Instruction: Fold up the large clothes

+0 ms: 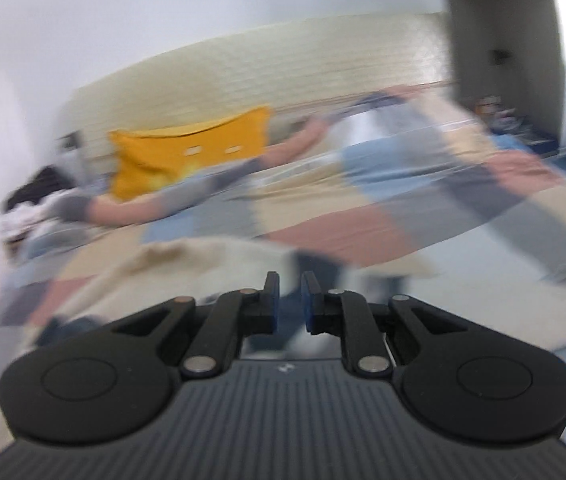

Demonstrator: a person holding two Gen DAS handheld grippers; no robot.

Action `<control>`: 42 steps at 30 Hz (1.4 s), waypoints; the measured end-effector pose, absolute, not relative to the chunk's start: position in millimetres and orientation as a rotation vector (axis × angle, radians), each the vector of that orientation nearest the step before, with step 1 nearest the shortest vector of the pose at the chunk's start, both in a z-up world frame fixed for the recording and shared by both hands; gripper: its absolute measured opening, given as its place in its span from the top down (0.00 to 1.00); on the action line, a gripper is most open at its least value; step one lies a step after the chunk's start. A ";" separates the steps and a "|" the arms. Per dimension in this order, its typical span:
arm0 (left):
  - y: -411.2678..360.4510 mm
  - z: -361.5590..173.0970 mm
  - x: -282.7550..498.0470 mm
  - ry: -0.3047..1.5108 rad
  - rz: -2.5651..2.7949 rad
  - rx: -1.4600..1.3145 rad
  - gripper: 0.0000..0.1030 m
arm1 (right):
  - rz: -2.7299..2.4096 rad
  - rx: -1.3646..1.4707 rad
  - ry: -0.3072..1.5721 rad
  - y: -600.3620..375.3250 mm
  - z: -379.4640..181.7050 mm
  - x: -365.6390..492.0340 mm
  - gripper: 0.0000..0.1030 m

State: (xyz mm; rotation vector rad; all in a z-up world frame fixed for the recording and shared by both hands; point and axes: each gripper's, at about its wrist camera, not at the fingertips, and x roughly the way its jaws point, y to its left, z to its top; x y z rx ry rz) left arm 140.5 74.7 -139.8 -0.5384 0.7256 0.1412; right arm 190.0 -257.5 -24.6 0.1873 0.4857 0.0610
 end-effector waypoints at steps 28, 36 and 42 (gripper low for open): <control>216.5 -121.1 89.5 1.033 0.422 -0.835 0.25 | 0.358 0.342 0.764 -213.2 -130.8 163.4 0.52; 200.1 -132.4 98.9 1.042 0.438 -0.742 0.32 | 0.398 0.375 0.770 -212.7 -133.1 163.8 0.52; 201.4 -139.7 112.8 1.080 0.467 -0.721 0.55 | 0.378 0.360 0.793 -208.4 -139.2 169.4 0.52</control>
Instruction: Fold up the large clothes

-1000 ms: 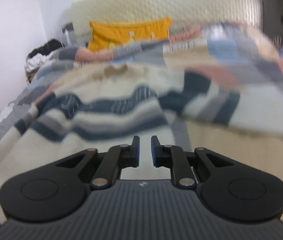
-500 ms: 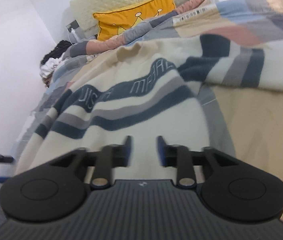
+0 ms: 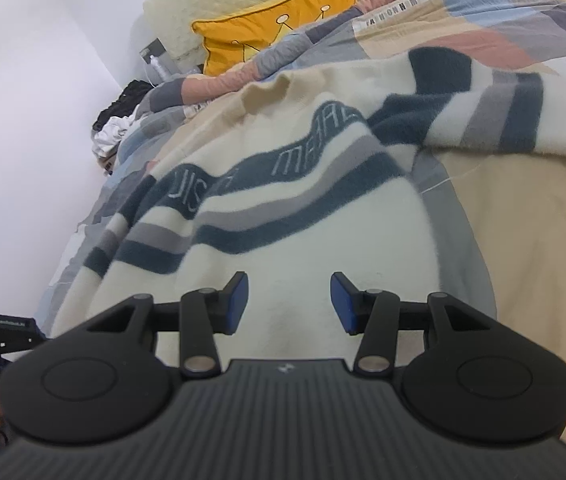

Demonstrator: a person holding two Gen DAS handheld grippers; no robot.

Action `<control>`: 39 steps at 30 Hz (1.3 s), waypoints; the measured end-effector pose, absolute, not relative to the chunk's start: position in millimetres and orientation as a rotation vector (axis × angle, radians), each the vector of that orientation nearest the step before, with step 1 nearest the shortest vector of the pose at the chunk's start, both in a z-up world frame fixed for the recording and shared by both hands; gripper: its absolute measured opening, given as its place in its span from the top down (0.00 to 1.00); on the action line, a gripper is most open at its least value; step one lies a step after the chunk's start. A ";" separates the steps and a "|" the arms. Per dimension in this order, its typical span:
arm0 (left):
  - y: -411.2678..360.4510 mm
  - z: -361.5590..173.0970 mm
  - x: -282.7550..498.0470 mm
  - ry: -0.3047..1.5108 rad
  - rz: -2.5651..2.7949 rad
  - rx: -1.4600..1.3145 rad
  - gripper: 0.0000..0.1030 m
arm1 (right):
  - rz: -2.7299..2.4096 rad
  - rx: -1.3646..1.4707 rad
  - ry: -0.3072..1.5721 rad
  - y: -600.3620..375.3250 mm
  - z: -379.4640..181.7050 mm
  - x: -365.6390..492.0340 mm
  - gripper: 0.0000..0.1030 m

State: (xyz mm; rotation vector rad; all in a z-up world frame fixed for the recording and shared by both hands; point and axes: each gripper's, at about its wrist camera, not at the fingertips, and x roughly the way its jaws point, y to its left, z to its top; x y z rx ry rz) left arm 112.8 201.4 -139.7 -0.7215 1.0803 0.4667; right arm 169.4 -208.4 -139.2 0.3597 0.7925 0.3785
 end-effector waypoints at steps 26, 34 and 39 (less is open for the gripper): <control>301.6 -80.0 193.6 0.907 0.815 -0.349 0.93 | 0.348 0.278 0.828 -197.7 -152.6 179.3 0.52; 325.9 -85.4 192.5 0.950 0.789 -0.441 0.92 | 0.343 0.237 0.832 -193.7 -155.9 179.4 0.53; 342.6 -58.4 160.1 0.885 0.701 -0.593 0.66 | 0.344 0.224 0.831 -192.4 -155.3 179.2 0.52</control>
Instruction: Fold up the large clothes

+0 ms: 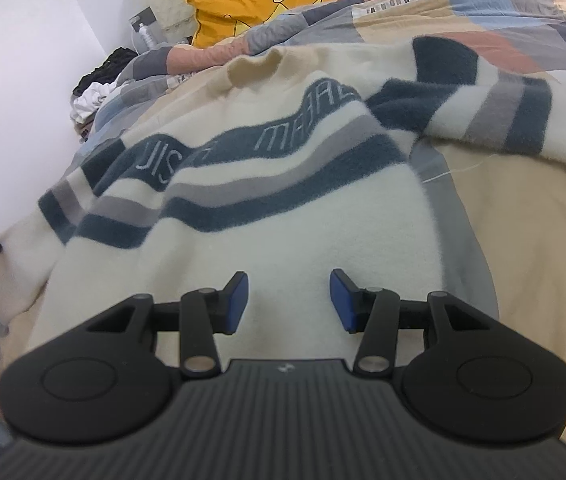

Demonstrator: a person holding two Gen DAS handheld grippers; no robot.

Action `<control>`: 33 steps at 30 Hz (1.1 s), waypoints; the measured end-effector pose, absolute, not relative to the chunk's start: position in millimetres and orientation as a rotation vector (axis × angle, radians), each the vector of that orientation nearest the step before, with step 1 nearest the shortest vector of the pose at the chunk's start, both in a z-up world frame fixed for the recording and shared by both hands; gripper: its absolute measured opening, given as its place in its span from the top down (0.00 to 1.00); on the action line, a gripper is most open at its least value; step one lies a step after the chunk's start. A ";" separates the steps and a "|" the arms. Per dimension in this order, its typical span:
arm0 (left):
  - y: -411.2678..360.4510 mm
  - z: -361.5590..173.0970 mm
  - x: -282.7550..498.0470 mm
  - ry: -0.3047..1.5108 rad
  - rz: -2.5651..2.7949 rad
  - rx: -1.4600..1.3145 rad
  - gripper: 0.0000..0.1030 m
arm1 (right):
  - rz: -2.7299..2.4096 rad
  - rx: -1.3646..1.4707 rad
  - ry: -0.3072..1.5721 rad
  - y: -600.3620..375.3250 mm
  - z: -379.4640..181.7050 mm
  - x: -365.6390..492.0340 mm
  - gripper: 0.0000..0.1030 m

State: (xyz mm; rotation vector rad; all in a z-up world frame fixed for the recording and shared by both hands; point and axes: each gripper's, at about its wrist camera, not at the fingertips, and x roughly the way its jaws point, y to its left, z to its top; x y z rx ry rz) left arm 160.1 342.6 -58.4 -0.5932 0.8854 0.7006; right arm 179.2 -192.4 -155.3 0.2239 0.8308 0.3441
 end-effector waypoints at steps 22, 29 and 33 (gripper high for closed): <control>400.9 -129.4 32.7 0.804 0.770 -0.880 0.55 | 0.343 0.213 0.838 -189.8 -156.2 177.1 0.54; 413.6 -140.7 70.1 0.723 0.693 -0.857 0.38 | 0.338 0.167 0.838 -185.9 -159.9 176.8 0.54; 422.4 -152.5 94.8 0.713 0.678 -0.868 0.33 | 0.329 0.107 0.835 -177.6 -161.2 176.0 0.54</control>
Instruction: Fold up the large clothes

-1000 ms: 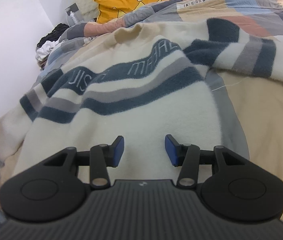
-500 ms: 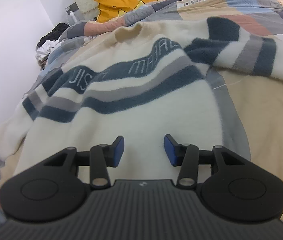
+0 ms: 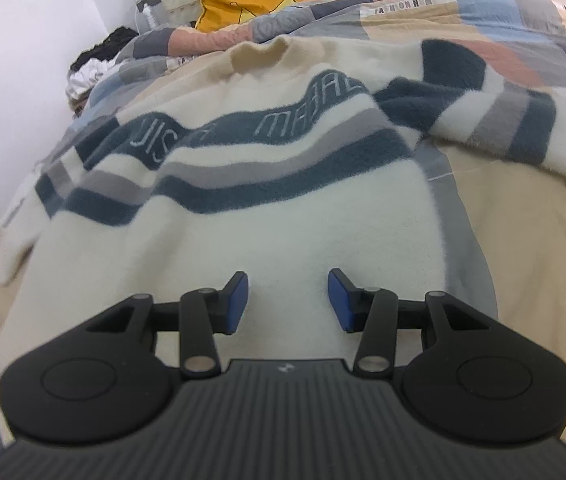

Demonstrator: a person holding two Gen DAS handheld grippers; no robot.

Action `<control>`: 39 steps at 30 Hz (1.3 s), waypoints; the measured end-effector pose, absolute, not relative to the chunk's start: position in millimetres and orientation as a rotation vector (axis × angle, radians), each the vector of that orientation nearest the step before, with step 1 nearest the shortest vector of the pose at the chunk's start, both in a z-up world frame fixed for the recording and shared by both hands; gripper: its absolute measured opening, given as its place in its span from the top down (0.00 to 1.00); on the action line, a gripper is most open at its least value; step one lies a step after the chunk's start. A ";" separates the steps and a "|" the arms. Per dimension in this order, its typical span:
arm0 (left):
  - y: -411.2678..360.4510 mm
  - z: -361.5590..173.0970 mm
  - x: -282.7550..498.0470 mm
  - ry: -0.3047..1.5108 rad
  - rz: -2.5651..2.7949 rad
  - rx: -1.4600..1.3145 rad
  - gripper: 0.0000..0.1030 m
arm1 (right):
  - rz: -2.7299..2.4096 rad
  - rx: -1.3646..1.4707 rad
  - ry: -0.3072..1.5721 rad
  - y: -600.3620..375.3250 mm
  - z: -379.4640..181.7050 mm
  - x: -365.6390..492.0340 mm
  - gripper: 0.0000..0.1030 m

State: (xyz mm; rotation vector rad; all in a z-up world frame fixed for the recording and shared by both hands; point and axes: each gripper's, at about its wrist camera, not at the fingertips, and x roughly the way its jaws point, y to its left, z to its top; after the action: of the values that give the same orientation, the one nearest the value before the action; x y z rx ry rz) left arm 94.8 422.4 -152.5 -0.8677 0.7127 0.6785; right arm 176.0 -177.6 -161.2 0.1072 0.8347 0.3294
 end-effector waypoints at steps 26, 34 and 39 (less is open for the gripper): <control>490.3 -86.5 126.6 0.466 0.476 -0.765 0.92 | 0.281 -0.055 0.813 -148.8 -162.2 171.0 0.46; 537.7 -9.0 132.1 0.369 0.607 -0.654 0.93 | 0.257 -0.027 0.817 -145.1 -161.9 176.1 0.46; 564.0 -32.2 154.7 0.442 0.714 -0.552 0.93 | 0.249 -0.024 0.819 -143.8 -161.8 178.4 0.46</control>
State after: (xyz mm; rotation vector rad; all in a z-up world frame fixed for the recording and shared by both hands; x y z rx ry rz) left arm 154.7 564.0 -32.2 -0.5520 0.4424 0.7139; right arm 178.4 -143.8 -161.8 -0.0236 0.8191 0.2495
